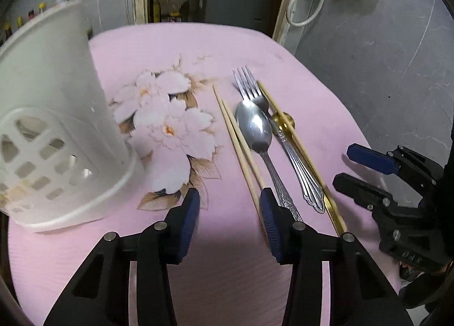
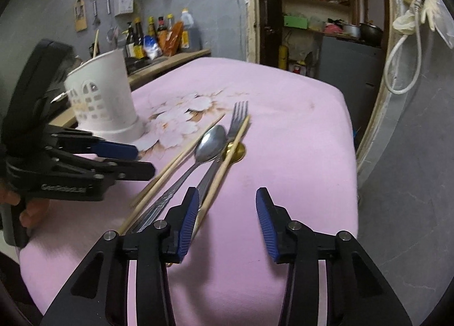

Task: Organize utensils
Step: 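Grasp a wooden chopstick with the left tool while the right tool grasps another chopstick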

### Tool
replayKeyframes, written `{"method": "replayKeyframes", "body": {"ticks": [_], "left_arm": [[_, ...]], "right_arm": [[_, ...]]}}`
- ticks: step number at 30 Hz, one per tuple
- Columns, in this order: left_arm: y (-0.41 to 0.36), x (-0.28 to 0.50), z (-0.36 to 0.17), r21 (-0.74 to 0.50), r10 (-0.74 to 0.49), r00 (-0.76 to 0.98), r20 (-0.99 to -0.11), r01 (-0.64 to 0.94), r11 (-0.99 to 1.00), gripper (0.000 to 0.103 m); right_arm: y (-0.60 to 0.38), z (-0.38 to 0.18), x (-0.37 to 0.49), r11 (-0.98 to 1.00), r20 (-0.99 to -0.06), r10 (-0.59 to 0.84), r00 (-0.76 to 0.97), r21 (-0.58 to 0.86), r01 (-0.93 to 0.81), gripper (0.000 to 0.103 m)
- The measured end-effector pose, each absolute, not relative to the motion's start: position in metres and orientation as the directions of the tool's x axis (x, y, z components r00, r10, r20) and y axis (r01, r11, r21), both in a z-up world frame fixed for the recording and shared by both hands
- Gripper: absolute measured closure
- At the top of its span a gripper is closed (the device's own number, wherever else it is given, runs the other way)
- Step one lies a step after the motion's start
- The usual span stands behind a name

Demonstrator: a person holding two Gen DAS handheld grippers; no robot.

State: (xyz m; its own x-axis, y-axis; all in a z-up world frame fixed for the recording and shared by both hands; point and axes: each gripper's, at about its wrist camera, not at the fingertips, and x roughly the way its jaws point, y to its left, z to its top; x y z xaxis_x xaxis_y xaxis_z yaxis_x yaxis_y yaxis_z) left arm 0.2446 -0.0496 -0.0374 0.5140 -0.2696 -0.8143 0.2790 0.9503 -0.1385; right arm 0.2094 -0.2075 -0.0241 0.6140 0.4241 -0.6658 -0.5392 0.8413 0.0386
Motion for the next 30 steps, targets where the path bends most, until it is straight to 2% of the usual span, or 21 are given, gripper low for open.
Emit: {"method": "replayKeyframes", "body": {"ticks": [8,13,18,20,22,30], "left_arm": [[-0.054,0.251,-0.040,-0.138,-0.266,0.494,-0.827,0.282,0.950,0.070],[-0.057,0.256,-0.041,-0.135,-0.259,0.490,-0.832,0.273,0.952,0.080],[-0.059,0.265,-0.041,-0.150,-0.263,0.488,-0.832,0.258,0.954,0.083],[-0.060,0.269,-0.042,-0.146,-0.257,0.489,-0.833,0.254,0.956,0.090],[-0.060,0.271,-0.041,-0.148,-0.259,0.485,-0.835,0.255,0.956,0.098],[-0.043,0.252,-0.038,-0.164,-0.257,0.494,-0.831,0.223,0.961,0.101]], "right_arm": [[-0.196,-0.032,0.213,0.836,-0.713,0.383,0.588,-0.003,-0.548,0.065],[-0.195,-0.034,0.214,0.850,-0.717,0.329,0.615,-0.058,-0.523,0.079],[-0.193,-0.035,0.221,0.851,-0.726,0.322,0.607,-0.059,-0.522,0.080],[-0.191,-0.036,0.224,0.850,-0.730,0.318,0.604,-0.062,-0.523,0.081],[-0.192,-0.036,0.226,0.852,-0.731,0.310,0.609,-0.070,-0.518,0.095],[-0.206,-0.034,0.220,0.874,-0.714,0.285,0.640,-0.082,-0.480,0.100]]}}
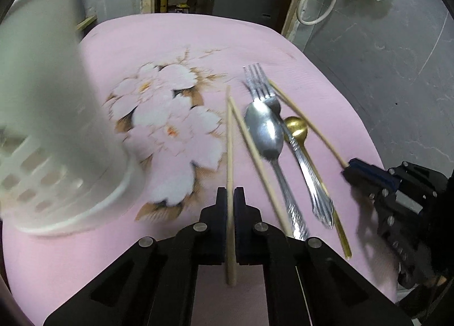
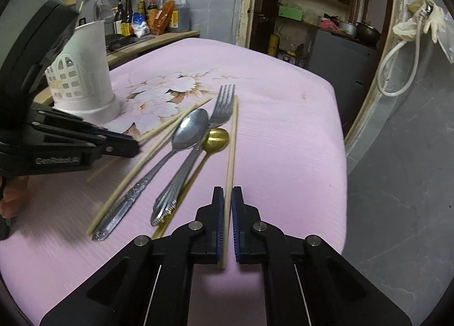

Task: Organize utensils
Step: 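Grasp a wooden chopstick with the left tool while the right tool grasps another chopstick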

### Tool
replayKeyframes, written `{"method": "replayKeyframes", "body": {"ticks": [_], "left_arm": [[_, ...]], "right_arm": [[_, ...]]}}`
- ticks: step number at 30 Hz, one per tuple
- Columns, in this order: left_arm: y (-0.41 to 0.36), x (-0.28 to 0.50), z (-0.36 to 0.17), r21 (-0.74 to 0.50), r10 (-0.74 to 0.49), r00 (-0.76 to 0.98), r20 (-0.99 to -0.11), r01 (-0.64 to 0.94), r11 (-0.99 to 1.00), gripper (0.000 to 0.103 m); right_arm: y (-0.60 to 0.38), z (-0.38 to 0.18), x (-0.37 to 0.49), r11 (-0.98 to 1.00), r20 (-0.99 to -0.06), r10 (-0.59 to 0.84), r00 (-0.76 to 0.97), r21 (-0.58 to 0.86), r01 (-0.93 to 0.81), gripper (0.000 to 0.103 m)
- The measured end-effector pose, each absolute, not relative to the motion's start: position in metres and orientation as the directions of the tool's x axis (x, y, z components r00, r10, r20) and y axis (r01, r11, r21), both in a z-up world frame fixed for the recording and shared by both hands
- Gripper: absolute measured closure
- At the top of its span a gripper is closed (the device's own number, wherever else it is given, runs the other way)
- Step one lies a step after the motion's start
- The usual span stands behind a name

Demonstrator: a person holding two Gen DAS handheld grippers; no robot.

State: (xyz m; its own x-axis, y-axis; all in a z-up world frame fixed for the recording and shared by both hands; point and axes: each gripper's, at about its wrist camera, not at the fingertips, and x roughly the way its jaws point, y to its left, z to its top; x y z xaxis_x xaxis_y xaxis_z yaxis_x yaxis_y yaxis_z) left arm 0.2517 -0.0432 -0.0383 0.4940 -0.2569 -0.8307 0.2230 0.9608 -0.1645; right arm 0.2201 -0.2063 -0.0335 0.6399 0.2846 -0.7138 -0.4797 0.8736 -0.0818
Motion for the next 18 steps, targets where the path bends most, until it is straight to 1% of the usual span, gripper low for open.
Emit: {"method": "replayKeyframes", "body": {"ticks": [4,11,14,16,18], "left_arm": [[-0.027,0.232,-0.036,-0.193,-0.270,0.483,-0.833,0.204,0.960,0.101],[-0.029,0.211,-0.028,-0.156,-0.252,0.485,-0.837,0.230,0.961,0.100],[-0.031,0.217,-0.029,-0.159,-0.254,0.475,-0.843,0.231,0.960,0.099],[-0.033,0.222,-0.027,-0.155,-0.252,0.467,-0.847,0.236,0.959,0.099],[-0.036,0.229,-0.027,-0.143,-0.245,0.467,-0.849,0.242,0.960,0.097]], "right_arm": [[-0.220,-0.033,0.216,0.890,-0.713,0.270,0.647,-0.072,-0.451,0.100],[-0.226,-0.030,0.222,0.889,-0.727,0.301,0.617,-0.020,-0.457,0.098],[-0.217,-0.029,0.233,0.883,-0.732,0.296,0.613,-0.034,-0.468,0.093],[-0.212,-0.029,0.240,0.877,-0.739,0.301,0.603,-0.035,-0.480,0.084],[-0.206,-0.028,0.249,0.869,-0.749,0.299,0.592,-0.043,-0.493,0.082]]}}
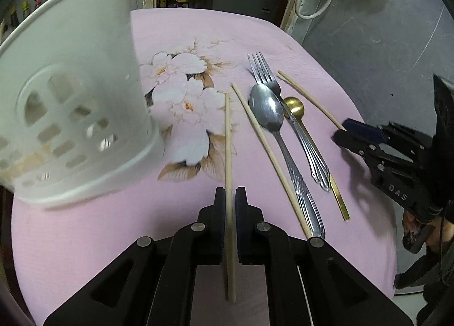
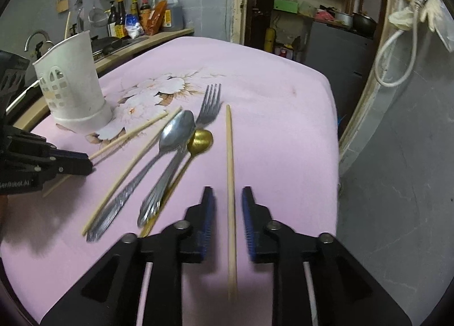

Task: Organize utensils
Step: 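Lift both held chopsticks and carry them over the white basket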

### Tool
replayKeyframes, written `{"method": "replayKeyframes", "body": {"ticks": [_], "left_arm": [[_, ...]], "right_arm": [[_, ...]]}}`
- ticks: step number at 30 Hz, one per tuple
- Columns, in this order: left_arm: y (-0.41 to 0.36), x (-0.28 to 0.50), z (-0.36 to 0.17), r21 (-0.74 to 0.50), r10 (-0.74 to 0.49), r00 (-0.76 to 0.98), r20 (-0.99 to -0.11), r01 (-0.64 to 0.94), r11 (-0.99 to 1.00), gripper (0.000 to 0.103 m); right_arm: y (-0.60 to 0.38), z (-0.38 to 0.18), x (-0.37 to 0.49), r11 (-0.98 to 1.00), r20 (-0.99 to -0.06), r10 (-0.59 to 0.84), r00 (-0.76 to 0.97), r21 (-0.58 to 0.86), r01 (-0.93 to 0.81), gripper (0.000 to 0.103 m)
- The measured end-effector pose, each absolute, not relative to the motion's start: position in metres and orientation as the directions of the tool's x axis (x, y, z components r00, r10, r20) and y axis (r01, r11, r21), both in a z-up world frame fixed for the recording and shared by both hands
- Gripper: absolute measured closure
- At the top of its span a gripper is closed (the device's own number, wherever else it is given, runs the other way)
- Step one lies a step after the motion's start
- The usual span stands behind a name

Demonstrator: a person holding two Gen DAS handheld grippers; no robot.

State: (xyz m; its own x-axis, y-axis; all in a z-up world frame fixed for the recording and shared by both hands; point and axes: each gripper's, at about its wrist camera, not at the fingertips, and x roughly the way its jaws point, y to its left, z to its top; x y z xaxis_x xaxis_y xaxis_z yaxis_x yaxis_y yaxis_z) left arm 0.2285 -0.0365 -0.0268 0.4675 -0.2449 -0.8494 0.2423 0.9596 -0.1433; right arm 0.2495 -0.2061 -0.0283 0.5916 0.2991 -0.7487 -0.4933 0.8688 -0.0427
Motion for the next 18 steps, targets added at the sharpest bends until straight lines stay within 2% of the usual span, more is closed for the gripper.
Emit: {"method": "replayKeyframes", "body": {"ticks": [16,17,18], "left_arm": [[-0.051,0.282,-0.031,-0.106,-0.199,0.442,-0.875,0.225,0.969,0.096],[-0.051,0.283,-0.031,-0.105,-0.198,0.441,-0.876,0.226,0.968,0.096],[-0.051,0.281,-0.031,-0.106,-0.200,0.443,-0.874,0.228,0.968,0.097]], "right_arm": [[-0.178,-0.029,0.325,0.847,-0.834,0.292,0.468,-0.001,-0.531,0.082],[-0.176,-0.029,0.325,0.846,-0.835,0.291,0.468,-0.003,-0.532,0.083],[-0.175,-0.030,0.324,0.842,-0.836,0.295,0.462,-0.001,-0.540,0.091]]}}
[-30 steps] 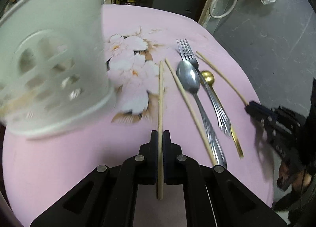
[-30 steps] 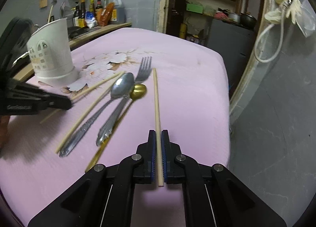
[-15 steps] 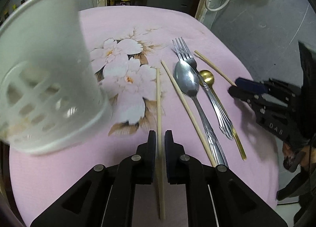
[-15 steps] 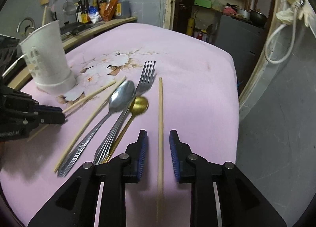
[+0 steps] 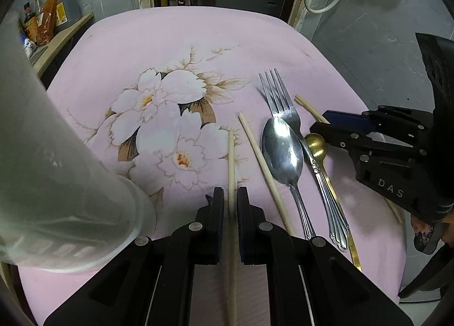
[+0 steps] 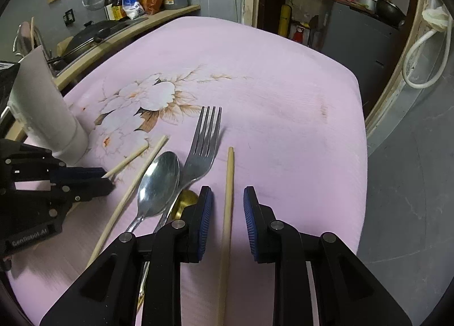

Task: Organize utensils
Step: 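Lift both held chopsticks and carry them over the white basket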

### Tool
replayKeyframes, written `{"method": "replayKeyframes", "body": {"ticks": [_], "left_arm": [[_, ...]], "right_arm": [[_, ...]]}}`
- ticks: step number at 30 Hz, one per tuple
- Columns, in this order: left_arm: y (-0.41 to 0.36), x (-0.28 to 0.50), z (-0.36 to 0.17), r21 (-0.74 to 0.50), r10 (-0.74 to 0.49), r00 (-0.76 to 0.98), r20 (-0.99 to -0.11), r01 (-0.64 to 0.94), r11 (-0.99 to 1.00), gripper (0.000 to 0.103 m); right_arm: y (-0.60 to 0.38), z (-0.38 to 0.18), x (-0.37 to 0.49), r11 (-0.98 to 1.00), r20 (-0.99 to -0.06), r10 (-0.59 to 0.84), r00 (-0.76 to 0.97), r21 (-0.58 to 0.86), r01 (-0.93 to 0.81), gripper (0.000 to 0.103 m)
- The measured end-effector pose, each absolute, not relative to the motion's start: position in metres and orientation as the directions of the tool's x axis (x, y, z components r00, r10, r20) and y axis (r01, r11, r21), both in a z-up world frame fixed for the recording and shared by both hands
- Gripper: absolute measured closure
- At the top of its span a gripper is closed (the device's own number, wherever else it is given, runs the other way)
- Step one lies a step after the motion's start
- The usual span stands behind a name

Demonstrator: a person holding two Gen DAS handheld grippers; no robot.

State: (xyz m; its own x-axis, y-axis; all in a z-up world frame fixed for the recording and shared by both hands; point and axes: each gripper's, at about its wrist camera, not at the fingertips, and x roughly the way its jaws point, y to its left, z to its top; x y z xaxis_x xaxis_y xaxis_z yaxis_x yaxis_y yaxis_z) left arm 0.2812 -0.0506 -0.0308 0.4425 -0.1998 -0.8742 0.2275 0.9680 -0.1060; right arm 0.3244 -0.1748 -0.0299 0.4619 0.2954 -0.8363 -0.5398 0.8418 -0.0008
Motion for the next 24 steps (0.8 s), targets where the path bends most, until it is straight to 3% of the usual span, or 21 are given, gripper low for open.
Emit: {"method": "replayKeyframes", "body": {"ticks": [1,3,8,15,24], "left_arm": [[-0.050,0.281,-0.031,-0.108,-0.202,0.443,-0.874,0.227,0.968,0.099],[-0.055,0.288,-0.032,-0.121,-0.212,0.442,-0.871,0.226,0.967,0.101],[-0.050,0.272,-0.024,-0.164,-0.263,0.488,-0.832,0.236,0.958,0.101],[-0.040,0.230,0.005,-0.230,-0.362,0.641,-0.677,0.283,0.931,0.101],[-0.028,0.200,0.042,-0.220,-0.336,0.838,-0.429,0.264,0.939,0.101]], "right_arm": [[-0.174,-0.030,0.324,0.839,-0.838,0.304,0.454,0.009,-0.545,0.097],[-0.173,-0.028,0.325,0.840,-0.837,0.307,0.453,0.015,-0.542,0.099],[-0.186,-0.017,0.315,0.855,-0.797,0.348,0.495,0.053,-0.516,0.100],[-0.211,0.023,0.268,0.850,-0.571,0.483,0.664,0.125,-0.512,0.100],[-0.197,0.056,0.220,0.850,-0.294,0.518,0.803,0.076,-0.521,0.100]]}}
